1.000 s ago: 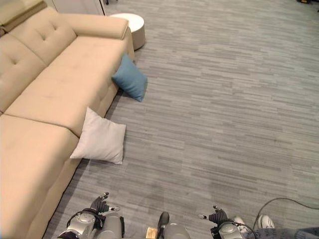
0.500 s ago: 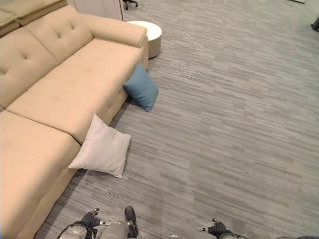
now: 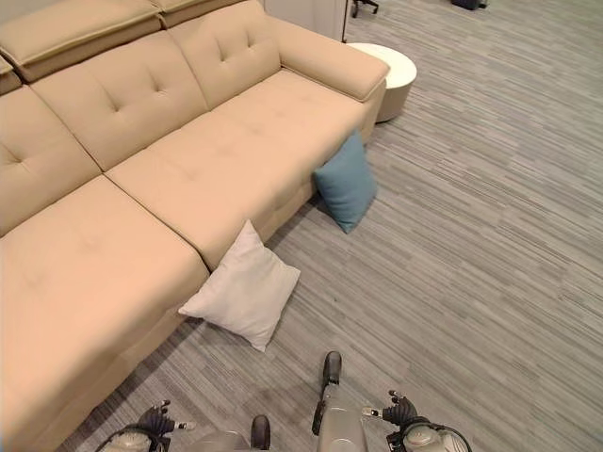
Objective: Pick up all the scattered cushions and arrange them neatly on the sofa.
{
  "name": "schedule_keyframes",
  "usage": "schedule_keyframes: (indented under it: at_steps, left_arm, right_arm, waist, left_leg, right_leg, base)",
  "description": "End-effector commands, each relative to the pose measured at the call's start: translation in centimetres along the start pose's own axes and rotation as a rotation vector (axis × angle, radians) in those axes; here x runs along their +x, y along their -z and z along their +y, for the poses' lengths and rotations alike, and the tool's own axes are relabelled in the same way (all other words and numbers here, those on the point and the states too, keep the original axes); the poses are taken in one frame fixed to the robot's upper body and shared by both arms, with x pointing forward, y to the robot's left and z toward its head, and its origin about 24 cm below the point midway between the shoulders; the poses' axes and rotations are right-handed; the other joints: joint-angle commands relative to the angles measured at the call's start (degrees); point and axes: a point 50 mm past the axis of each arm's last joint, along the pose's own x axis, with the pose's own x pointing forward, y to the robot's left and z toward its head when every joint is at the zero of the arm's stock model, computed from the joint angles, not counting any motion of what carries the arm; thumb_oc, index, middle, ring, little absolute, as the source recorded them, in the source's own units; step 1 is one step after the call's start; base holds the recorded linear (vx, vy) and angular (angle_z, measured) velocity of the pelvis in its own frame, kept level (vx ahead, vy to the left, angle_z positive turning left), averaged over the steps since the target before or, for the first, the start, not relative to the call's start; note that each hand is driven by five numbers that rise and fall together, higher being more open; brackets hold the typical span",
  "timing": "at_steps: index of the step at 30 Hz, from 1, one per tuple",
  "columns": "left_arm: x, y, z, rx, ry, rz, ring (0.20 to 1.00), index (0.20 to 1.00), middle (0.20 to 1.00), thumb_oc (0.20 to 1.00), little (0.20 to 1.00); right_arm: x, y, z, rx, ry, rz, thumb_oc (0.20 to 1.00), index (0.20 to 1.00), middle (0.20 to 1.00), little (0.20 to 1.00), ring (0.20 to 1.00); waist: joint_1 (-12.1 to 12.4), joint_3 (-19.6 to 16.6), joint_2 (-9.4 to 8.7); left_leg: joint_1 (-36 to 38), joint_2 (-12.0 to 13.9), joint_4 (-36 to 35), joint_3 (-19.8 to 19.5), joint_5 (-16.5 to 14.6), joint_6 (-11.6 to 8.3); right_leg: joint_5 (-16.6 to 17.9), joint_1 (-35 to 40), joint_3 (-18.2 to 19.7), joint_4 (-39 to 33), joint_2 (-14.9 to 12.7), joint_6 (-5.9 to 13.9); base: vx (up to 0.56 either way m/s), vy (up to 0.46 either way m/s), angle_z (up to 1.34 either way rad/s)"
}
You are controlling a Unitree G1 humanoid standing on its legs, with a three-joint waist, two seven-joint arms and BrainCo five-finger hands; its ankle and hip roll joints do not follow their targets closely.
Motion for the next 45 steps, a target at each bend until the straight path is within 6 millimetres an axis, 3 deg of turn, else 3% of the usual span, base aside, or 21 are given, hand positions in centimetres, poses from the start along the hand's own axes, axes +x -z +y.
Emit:
schedule_keyframes:
  at_steps: [1, 2, 3, 5, 8, 9, 10, 11, 12, 13, 14, 15, 16, 17, 18, 22, 23, 26, 38, 39, 45]
  left_arm:
    - [0.2, -2.2, 0.3, -0.019, -0.014, -0.086, 1.000, 1.000, 1.000, 1.000, 1.000]
    - [0.2, -2.0, 0.2, -0.024, -0.012, -0.080, 1.000, 1.000, 1.000, 1.000, 1.000]
    - [0.2, -2.6, 0.1, -0.040, -0.002, -0.098, 1.000, 1.000, 1.000, 1.000, 1.000]
    - [0.2, -2.6, 0.1, -0.040, -0.002, -0.098, 1.000, 1.000, 1.000, 1.000, 1.000]
    - [0.2, -3.9, 0.1, -0.055, 0.012, -0.141, 1.000, 1.000, 1.000, 1.000, 1.000]
    - [0.3, -4.7, 0.0, -0.064, 0.012, -0.158, 1.000, 1.000, 1.000, 1.000, 1.000]
    - [0.3, -4.7, 0.0, -0.064, 0.012, -0.158, 1.000, 1.000, 1.000, 1.000, 1.000]
    - [0.3, -5.1, -0.1, -0.043, 0.017, -0.167, 1.000, 1.000, 1.000, 1.000, 1.000]
    - [0.4, -5.3, 0.0, 0.002, 0.013, -0.164, 1.000, 1.000, 1.000, 1.000, 1.000]
    - [0.4, -4.6, 0.4, -0.007, -0.002, -0.146, 1.000, 1.000, 1.000, 1.000, 1.000]
    - [0.4, -4.2, 0.6, -0.022, -0.008, -0.134, 1.000, 1.000, 1.000, 1.000, 1.000]
    - [0.4, -4.0, 0.7, -0.029, -0.011, -0.126, 1.000, 1.000, 1.000, 1.000, 1.000]
    - [0.4, -3.7, 1.2, -0.041, -0.029, -0.118, 1.000, 1.000, 1.000, 1.000, 1.000]
    - [0.4, -3.8, 1.2, -0.041, -0.029, -0.118, 1.000, 1.000, 1.000, 1.000, 1.000]
    - [0.4, -3.7, 1.9, -0.052, -0.049, -0.116, 1.000, 1.000, 1.000, 1.000, 1.000]
    - [0.3, -3.8, 2.2, -0.057, -0.060, -0.123, 1.000, 1.000, 1.000, 1.000, 1.000]
    - [0.3, -4.4, 2.2, -0.051, -0.058, -0.145, 1.000, 1.000, 1.000, 1.000, 1.000]
    - [0.4, -4.3, 2.1, -0.039, -0.057, -0.141, 1.000, 1.000, 1.000, 1.000, 1.000]
    - [0.2, -2.1, 0.6, -0.036, -0.010, -0.082, 1.000, 1.000, 1.000, 1.000, 1.000]
    - [0.2, -1.8, -1.1, -0.043, 0.025, -0.050, 1.000, 1.000, 1.000, 1.000, 1.000]
    - [0.2, -2.0, -1.7, -0.033, 0.044, -0.066, 1.000, 1.000, 1.000, 1.000, 1.000]
  right_arm:
    - [0.0, 0.0, -2.1, -0.043, 0.044, -0.010, 1.000, 1.000, 1.000, 1.000, 1.000]
    - [-0.1, 0.2, -2.1, -0.048, 0.040, -0.005, 1.000, 1.000, 1.000, 1.000, 1.000]
    - [-0.1, -0.3, -2.5, -0.044, 0.051, -0.033, 1.000, 1.000, 1.000, 1.000, 1.000]
    - [-0.1, -0.3, -2.5, -0.044, 0.051, -0.033, 1.000, 1.000, 1.000, 1.000, 1.000]
    - [-0.2, -0.3, -2.7, -0.036, 0.059, -0.046, 1.000, 1.000, 1.000, 1.000, 1.000]
    - [-0.3, 0.4, -2.7, 0.000, 0.066, -0.023, 1.000, 1.000, 1.000, 1.000, 1.000]
    - [-0.3, 0.4, -2.7, 0.001, 0.066, -0.023, 1.000, 1.000, 1.000, 1.000, 1.000]
    - [-0.5, 1.0, -2.5, 0.033, 0.067, -0.008, 1.000, 1.000, 1.000, 1.000, 1.000]
    - [-0.5, 1.3, -2.1, 0.051, 0.064, 0.003, 1.000, 1.000, 1.000, 1.000, 1.000]
    - [-0.4, 0.8, -1.7, 0.038, 0.049, -0.008, 1.000, 1.000, 1.000, 1.000, 1.000]
    - [-0.3, 0.1, -1.3, 0.028, 0.033, -0.031, 1.000, 1.000, 1.000, 1.000, 1.000]
    - [-0.2, 0.1, -1.1, 0.029, 0.029, -0.032, 1.000, 1.000, 1.000, 1.000, 1.000]
    - [-0.1, -0.6, -1.0, 0.020, 0.023, -0.052, 1.000, 1.000, 1.000, 1.000, 1.000]
    - [-0.1, -0.6, -1.0, 0.020, 0.023, -0.053, 1.000, 1.000, 1.000, 1.000, 1.000]
    - [-0.1, -0.7, -0.7, 0.025, 0.018, -0.053, 1.000, 1.000, 1.000, 1.000, 1.000]
    - [-0.1, -0.5, -0.7, 0.034, 0.017, -0.047, 1.000, 1.000, 1.000, 1.000, 1.000]
    - [-0.1, -0.6, -0.8, 0.032, 0.017, -0.049, 1.000, 1.000, 1.000, 1.000, 1.000]
    - [-0.2, -0.2, -0.6, 0.038, 0.005, -0.036, 1.000, 1.000, 1.000, 1.000, 1.000]
    - [-0.4, 0.9, -0.8, 0.017, -0.001, -0.010, 1.000, 1.000, 1.000, 1.000, 1.000]
    - [-0.8, 4.6, -1.5, 0.124, 0.084, 0.186, 1.000, 1.000, 1.000, 1.000, 1.000]
    - [-0.9, 4.8, -1.1, 0.108, 0.071, 0.190, 1.000, 1.000, 1.000, 1.000, 1.000]
  waist:
    - [-1.51, -0.34, -0.76]
    - [-1.24, -0.71, -0.43]
    - [-1.22, -0.64, -0.82]
    - [-1.41, -0.71, -0.73]
    - [-1.00, 0.41, -1.90]
    - [-1.19, 0.79, -2.03]
    - [-1.24, 0.81, -2.04]
    - [-1.99, 0.75, -1.90]
    - [-2.30, 0.26, -0.29]
    - [-1.92, 0.66, -0.64]
    - [-1.35, 1.22, -0.75]
    - [-1.28, 1.11, -0.96]
    - [-0.61, 1.28, -0.95]
    - [-0.56, 1.27, -0.99]
    - [-0.51, 1.23, -0.96]
    - [-0.87, 0.87, -0.83]
    - [-1.61, 0.63, -1.06]
    - [-2.70, 0.53, -1.58]
    - [-1.19, -2.17, -1.31]
    - [-2.12, -6.47, 1.08]
    - [-1.86, -6.51, 1.24]
  left_leg:
    - [-1.92, 2.85, 7.91, 3.98, -1.66, -6.06]
    - [-1.14, 3.33, 8.98, 3.07, -1.31, -6.62]
    - [-4.40, 5.75, 17.81, 3.62, 2.35, -9.08]
    - [-4.72, 5.87, 18.24, 3.41, 2.16, -9.12]
    - [-10.58, 10.38, 27.34, 7.99, 5.03, -9.28]
    - [-12.30, 13.07, 24.60, 13.26, 5.72, -8.76]
    - [-12.29, 13.04, 24.59, 13.20, 5.71, -8.74]
    - [-13.73, 14.44, 19.88, 19.45, 4.85, -8.13]
    - [-17.29, 15.42, 8.87, 24.44, 12.18, -10.46]
    - [-16.44, 13.63, 9.65, 21.02, 10.11, -9.50]
    - [-16.15, 12.41, 9.10, 20.20, 10.01, -7.89]
    - [-14.97, 11.62, 8.34, 19.93, 8.37, -8.06]
    - [-14.07, 10.75, 7.57, 20.73, 8.28, -6.34]
    - [-14.05, 10.70, 7.53, 20.80, 8.29, -6.32]
    - [-12.17, 9.49, 5.98, 19.55, 7.65, -5.17]
    - [-10.48, 8.42, 4.69, 18.20, 6.98, -5.11]
    - [-9.78, 7.76, 4.67, 16.45, 6.21, -5.47]
    - [-8.48, 7.01, 5.10, 13.72, 5.06, -5.75]
    - [-7.77, 8.49, 4.02, 10.77, 7.01, -7.67]
    - [-5.49, 14.50, 5.46, 20.32, 8.91, -10.51]
    - [-4.72, 14.16, 3.52, 19.59, 9.60, -10.65]
  right_leg:
    - [0.79, -0.45, 3.09, 4.90, 1.38, 1.81]
    - [0.31, 0.27, 2.39, 5.66, 1.52, 1.55]
    - [-0.68, 2.73, 0.64, 6.82, 1.93, -0.12]
    - [-0.68, 2.72, 0.41, 6.78, 1.98, -0.15]
    - [-3.87, 6.12, -3.34, 6.80, 2.54, -2.73]
    - [-5.80, 7.98, -6.22, 6.64, 2.77, -3.45]
    - [-5.80, 8.04, -6.29, 6.61, 2.75, -3.43]
    - [-7.16, 9.58, -8.93, 6.04, 2.85, -3.29]
    - [-10.91, 12.12, -12.60, 6.70, 4.66, -3.08]
    - [-11.73, 11.80, -12.26, 9.59, 3.93, -2.93]
    - [-10.93, 10.38, -12.23, 14.41, 2.27, -2.50]
    - [-12.00, 10.43, -12.02, 16.63, 0.99, -1.18]
    - [-9.42, 8.11, -12.31, 20.37, -0.69, -0.62]
    - [-9.45, 8.03, -12.23, 20.47, -0.75, -0.60]
    - [-8.16, 6.18, -8.63, 24.86, -1.03, 0.16]
    - [-7.27, 5.02, -5.43, 20.28, -0.64, -0.15]
    - [-4.58, 3.33, -1.35, 13.20, -0.60, 0.62]
    - [-2.96, 2.67, 4.45, 8.75, 0.17, 1.52]
    - [-4.86, 9.81, -0.32, 5.24, 1.15, 0.70]
    - [-5.93, 16.60, -5.89, -1.71, 2.85, -0.40]
    - [-5.39, 17.80, -7.11, -3.00, 3.04, -0.36]
  base:
    - [0.33, -0.153, 1.49]
    - [0.35, -0.350, 1.31]
    - [0.34, -0.352, 0.88]
    - [0.14, -0.210, 0.74]
    - [0.12, -0.292, 0.91]
    - [0.12, -0.206, 0.80]
    - [0.14, -0.190, 1.58]
    - [0.32, -0.085, 1.46]
    - [0.43, -0.016, 1.33]
    - [0.40, 0.169, 1.26]
    - [0.24, 0.264, 0.94]
    - [0.15, 0.295, 0.59]
    - [0.12, 0.174, -0.39]
    - [0.16, 0.193, -0.37]
    - [0.14, 0.092, 0.00]
    - [0.19, 0.017, 0.36]
    - [0.21, -0.087, 0.27]
    - [0.20, -0.086, 0.44]
    - [0.05, -0.091, 0.32]
    - [-0.01, -0.028, 0.12]
    - [0.01, 0.004, 0.09]
